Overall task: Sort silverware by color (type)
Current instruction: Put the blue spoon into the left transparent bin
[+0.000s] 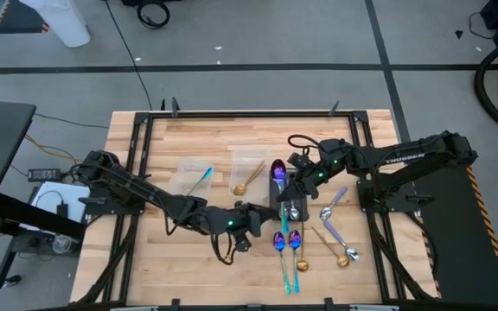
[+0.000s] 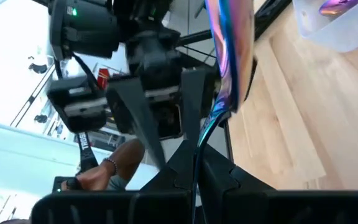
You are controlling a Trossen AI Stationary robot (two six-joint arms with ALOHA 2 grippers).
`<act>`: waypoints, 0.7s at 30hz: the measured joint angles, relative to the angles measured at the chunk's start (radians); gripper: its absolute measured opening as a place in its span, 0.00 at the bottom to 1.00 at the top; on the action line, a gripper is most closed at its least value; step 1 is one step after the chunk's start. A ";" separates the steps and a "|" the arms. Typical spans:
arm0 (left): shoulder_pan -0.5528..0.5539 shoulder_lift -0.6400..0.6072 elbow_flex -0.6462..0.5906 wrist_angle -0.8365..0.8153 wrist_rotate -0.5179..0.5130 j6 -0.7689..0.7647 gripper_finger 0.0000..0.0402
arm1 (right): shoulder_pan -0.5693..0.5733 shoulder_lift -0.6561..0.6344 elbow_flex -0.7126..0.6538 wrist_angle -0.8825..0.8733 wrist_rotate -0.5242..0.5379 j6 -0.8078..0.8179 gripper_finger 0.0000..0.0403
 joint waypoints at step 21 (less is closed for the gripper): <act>0.054 0.000 0.000 0.016 0.208 0.008 0.41 | -0.033 0.008 0.000 0.160 0.034 0.015 0.03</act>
